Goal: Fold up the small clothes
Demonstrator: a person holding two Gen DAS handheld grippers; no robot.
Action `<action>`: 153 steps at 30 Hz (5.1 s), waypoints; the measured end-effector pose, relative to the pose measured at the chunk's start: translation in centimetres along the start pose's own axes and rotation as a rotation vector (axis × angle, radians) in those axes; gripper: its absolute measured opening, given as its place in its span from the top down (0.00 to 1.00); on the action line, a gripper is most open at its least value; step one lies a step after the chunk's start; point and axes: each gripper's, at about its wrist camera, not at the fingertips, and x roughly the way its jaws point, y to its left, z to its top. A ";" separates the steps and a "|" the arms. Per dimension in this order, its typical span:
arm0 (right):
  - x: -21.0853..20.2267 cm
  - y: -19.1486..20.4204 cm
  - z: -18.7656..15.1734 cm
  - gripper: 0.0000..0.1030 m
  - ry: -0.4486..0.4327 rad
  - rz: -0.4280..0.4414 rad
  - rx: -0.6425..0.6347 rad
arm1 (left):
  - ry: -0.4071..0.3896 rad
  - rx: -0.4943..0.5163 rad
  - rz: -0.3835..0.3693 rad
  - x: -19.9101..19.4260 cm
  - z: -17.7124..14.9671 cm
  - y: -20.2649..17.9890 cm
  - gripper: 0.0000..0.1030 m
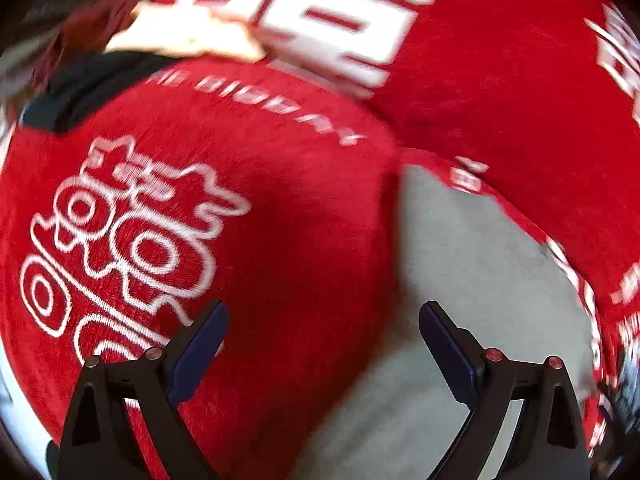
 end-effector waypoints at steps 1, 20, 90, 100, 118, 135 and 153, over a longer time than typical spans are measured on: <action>-0.4 1.4 -0.3 0.04 -0.013 0.017 -0.027 | -0.009 0.047 -0.037 -0.8 -0.8 -1.4 0.06; -2.2 -0.2 -8.3 0.01 0.082 0.037 -0.253 | 0.041 0.152 0.069 -0.2 -4.0 4.9 0.04; -8.2 3.0 -24.9 0.01 0.093 -0.057 -0.799 | 0.200 0.371 0.159 -3.3 -21.0 1.2 0.00; -6.9 7.3 -23.5 0.01 0.056 0.053 -0.707 | 0.174 0.539 0.098 -1.4 -22.4 -4.3 0.00; -7.4 2.2 -25.1 0.51 0.217 0.009 -0.562 | 0.389 0.315 -0.026 -1.5 -21.4 0.8 0.71; -9.5 0.9 -11.8 0.85 -0.018 0.479 -0.213 | 0.117 0.179 -0.229 -6.8 -7.8 -0.8 0.96; -6.0 2.3 -17.1 0.43 0.126 0.498 -0.262 | 0.244 0.069 -0.345 -4.3 -14.9 2.6 0.05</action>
